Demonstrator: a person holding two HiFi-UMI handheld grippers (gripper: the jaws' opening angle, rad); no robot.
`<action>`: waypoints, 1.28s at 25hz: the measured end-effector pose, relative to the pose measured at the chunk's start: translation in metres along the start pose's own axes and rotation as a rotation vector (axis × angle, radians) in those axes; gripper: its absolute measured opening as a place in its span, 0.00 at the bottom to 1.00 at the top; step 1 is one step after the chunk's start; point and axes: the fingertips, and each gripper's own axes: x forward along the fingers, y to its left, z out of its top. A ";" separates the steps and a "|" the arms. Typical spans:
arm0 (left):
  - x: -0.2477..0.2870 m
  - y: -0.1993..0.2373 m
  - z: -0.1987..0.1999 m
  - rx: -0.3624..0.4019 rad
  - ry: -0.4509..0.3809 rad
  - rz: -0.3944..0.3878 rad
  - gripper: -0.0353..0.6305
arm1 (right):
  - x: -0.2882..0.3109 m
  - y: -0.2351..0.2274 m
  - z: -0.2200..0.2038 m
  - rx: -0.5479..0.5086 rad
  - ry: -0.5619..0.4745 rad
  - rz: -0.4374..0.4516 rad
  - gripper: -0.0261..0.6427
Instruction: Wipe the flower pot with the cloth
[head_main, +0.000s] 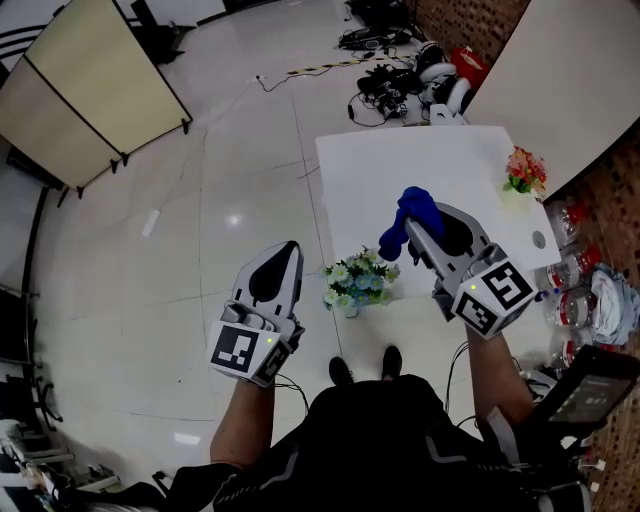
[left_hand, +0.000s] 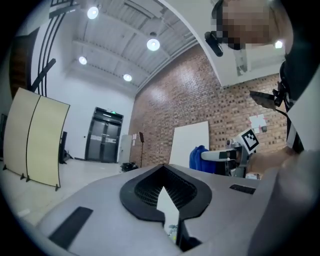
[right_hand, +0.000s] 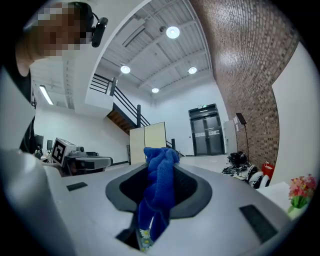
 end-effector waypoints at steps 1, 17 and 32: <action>-0.003 0.000 0.002 -0.008 -0.010 -0.011 0.06 | -0.004 0.002 0.000 -0.001 0.002 -0.009 0.19; -0.052 -0.119 0.033 0.113 -0.044 -0.046 0.06 | -0.134 0.031 0.009 -0.019 -0.027 -0.012 0.19; -0.176 -0.250 0.047 0.135 -0.016 0.163 0.06 | -0.293 0.110 0.014 0.037 -0.057 0.136 0.19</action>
